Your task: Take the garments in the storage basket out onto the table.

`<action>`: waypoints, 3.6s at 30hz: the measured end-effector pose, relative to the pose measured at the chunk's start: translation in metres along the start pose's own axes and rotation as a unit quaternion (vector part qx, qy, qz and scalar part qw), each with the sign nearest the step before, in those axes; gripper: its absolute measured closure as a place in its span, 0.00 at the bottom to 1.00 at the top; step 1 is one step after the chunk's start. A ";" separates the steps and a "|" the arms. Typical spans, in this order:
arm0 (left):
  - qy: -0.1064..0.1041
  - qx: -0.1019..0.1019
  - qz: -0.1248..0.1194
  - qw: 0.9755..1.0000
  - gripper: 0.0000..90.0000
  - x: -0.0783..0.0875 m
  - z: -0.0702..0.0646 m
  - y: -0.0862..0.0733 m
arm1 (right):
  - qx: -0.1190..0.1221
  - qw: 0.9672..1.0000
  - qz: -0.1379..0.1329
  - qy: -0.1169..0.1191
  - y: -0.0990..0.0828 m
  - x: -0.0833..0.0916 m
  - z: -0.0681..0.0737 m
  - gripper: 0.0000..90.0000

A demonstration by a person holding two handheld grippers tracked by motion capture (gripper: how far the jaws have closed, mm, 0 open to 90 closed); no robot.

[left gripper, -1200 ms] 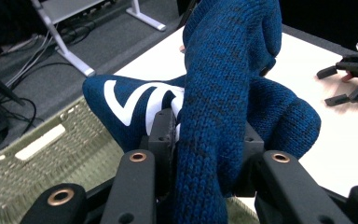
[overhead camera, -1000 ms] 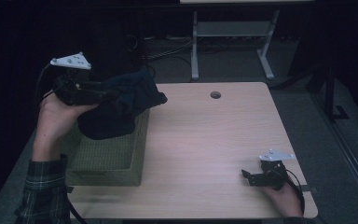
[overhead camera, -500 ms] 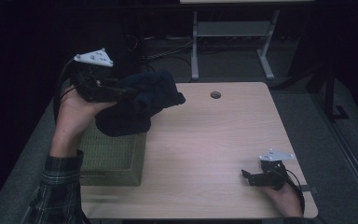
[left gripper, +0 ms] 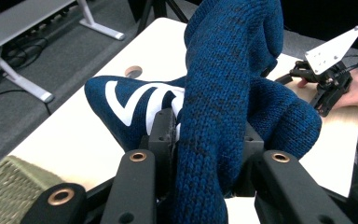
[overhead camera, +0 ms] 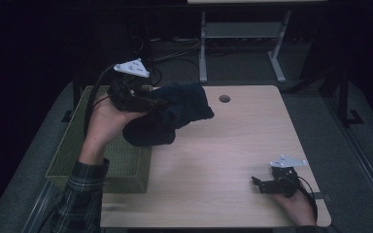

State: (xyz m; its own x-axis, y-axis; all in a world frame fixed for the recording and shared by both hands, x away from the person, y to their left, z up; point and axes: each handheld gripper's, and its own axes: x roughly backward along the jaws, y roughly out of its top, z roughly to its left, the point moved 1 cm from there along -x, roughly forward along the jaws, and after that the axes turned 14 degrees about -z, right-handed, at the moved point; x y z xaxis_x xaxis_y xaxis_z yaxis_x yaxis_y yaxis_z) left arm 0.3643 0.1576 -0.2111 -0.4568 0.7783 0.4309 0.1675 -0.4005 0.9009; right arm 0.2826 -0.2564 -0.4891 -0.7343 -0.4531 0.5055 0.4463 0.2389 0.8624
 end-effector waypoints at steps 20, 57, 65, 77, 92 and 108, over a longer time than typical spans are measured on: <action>-0.049 0.012 -0.009 0.999 0.75 -0.047 -0.037 -0.005 | -0.002 1.000 0.000 0.000 0.000 0.000 0.000 0.10; -0.136 0.082 0.007 0.987 0.75 -0.132 -0.076 -0.076 | 0.003 1.000 -0.001 0.007 0.000 0.000 -0.001 0.10; -0.125 0.095 0.020 0.987 0.75 -0.145 -0.067 -0.102 | 0.002 1.000 -0.001 0.007 0.000 0.000 -0.001 0.10; -0.099 0.120 0.025 0.988 0.74 -0.161 -0.052 -0.130 | 0.003 1.000 -0.001 0.006 0.000 0.000 -0.001 0.10; -0.076 0.120 0.062 0.988 0.72 -0.179 -0.048 -0.155 | 0.003 1.000 -0.001 0.006 0.000 0.000 -0.001 0.10; -0.078 0.088 0.030 0.993 0.39 -0.154 -0.059 -0.134 | 0.002 1.000 0.000 0.006 0.000 0.000 -0.001 0.10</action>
State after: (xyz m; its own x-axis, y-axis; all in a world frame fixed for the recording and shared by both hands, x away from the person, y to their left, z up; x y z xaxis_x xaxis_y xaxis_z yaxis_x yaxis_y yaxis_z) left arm 0.3613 0.0628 -0.4015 -0.3027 0.8262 0.4751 0.3462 -0.3691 0.8625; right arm 0.2828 -0.2574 -0.4893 -0.7281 -0.4625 0.5059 0.4449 0.2426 0.8621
